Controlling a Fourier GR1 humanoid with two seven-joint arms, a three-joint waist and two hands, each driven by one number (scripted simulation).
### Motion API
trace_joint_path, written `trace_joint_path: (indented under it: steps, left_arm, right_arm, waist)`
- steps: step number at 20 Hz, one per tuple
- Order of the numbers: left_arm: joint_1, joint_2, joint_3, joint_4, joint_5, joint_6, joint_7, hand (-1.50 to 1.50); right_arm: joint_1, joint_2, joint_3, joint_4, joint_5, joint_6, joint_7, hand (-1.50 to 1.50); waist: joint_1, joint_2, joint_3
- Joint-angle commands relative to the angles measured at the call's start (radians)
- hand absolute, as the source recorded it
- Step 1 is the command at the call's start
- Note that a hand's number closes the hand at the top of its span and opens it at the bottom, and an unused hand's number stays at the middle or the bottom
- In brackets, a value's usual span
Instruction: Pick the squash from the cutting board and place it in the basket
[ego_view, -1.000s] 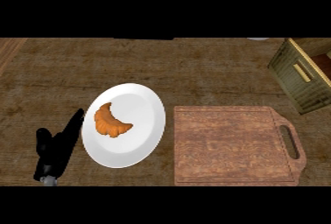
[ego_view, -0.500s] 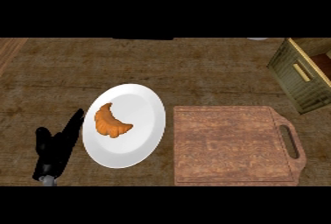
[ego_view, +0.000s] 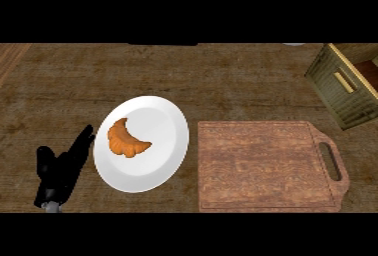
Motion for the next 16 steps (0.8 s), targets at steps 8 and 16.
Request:
trace_joint_path:
  steps: [8,16]
  left_arm:
    - [0.052,-0.028,-0.028,0.059,-0.023,0.008,0.047,0.00]
    - [0.046,-0.056,-0.035,0.083,-0.044,0.025,0.040,0.00]
  right_arm:
    - [0.024,-0.085,0.080,0.215,0.207,-0.039,-0.339,-1.50]
    - [-0.128,-0.142,0.011,0.364,0.181,-0.019,-0.342,-1.50]
  waist:
    - [0.004,0.014,-0.011]
    - [0.013,0.017,-0.012]
